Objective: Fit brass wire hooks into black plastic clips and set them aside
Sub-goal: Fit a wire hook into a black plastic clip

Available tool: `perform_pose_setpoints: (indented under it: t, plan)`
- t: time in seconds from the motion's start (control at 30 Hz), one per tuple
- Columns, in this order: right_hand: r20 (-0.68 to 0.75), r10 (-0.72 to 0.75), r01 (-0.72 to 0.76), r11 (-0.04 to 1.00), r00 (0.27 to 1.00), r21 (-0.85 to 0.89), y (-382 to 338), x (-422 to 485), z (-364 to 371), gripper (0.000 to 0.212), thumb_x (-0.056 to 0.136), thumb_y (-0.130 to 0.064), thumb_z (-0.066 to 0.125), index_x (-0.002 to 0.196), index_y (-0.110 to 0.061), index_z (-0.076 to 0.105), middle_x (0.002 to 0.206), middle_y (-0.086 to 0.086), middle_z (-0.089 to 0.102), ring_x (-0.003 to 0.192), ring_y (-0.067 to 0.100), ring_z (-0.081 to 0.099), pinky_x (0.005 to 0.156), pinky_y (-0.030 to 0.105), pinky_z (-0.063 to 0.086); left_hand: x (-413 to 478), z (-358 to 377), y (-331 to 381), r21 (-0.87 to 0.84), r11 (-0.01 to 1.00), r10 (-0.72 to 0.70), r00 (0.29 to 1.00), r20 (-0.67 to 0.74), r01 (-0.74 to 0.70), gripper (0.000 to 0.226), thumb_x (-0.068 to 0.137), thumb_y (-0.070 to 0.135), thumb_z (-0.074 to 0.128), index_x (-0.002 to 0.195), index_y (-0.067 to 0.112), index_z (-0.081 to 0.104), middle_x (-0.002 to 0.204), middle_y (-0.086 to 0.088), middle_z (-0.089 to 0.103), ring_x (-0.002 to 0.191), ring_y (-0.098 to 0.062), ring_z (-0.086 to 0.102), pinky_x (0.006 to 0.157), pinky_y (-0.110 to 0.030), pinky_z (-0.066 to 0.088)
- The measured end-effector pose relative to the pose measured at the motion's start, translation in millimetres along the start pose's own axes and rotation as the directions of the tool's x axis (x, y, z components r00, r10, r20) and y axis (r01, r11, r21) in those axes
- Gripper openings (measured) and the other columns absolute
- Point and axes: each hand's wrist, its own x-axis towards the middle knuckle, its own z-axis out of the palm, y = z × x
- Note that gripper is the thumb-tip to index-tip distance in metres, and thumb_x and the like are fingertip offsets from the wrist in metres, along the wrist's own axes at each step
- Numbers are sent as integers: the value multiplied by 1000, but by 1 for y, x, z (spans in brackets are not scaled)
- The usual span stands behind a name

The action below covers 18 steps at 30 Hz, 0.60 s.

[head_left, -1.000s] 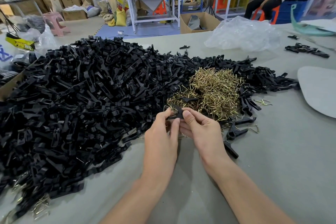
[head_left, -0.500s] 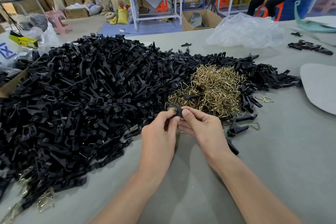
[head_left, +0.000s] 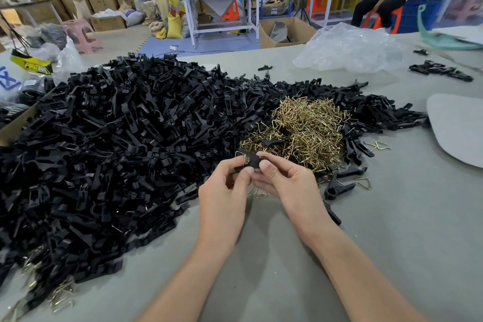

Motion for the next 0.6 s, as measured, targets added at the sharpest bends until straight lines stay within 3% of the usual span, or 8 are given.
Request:
perform_pose_setpoints:
  t: [0.13,0.23,0.33,0.4,0.5,0.6]
  plan:
    - [64,-46,49,998,997,-47,1,0,-2,30,98,-2,59,117,-22,70,97,9,78,95,19,75,81,19,57,1,-3,2,-92,995,-34,999,18,35,22,94,15,67,102,36,66,93,12,75,91,-8,71,81,-17,53]
    - [75,-95,102,991,993,-89,3,1,-4,33,98,-1,59,114,-27,71,101,13,75,95,19,75,82,19,57,1,-5,1,-53,998,-24,999,42,26,42,94,17,68,126,41,54,98,23,70,91,-1,68,81,-11,50]
    - [109,-122,139,976,987,-167,4,2,-10,30,100,-5,59,119,-25,69,100,7,77,96,17,75,83,19,57,3,-11,-3,134,985,98,989,109,-113,63,94,20,68,147,37,39,99,28,66,89,6,63,76,-3,42]
    - [133,-122,148,965,984,-214,4,3,-13,28,101,-7,57,121,-23,67,97,1,78,95,15,75,83,20,57,5,-15,-4,249,952,144,979,147,-178,59,93,24,68,143,40,42,103,33,62,89,9,61,76,-3,42]
    - [144,-130,163,954,981,-252,3,1,-17,26,102,-10,56,121,-23,67,92,-3,78,93,16,75,84,22,57,7,-19,-3,305,931,154,973,175,-202,50,89,31,72,126,52,44,104,30,60,93,3,60,76,-19,51]
    - [166,-126,160,965,978,-209,0,-6,-20,26,104,-12,53,124,-19,67,94,4,75,96,23,74,86,27,58,3,-20,2,356,901,193,964,181,-247,46,83,43,72,111,61,40,103,27,59,96,2,60,75,-26,53]
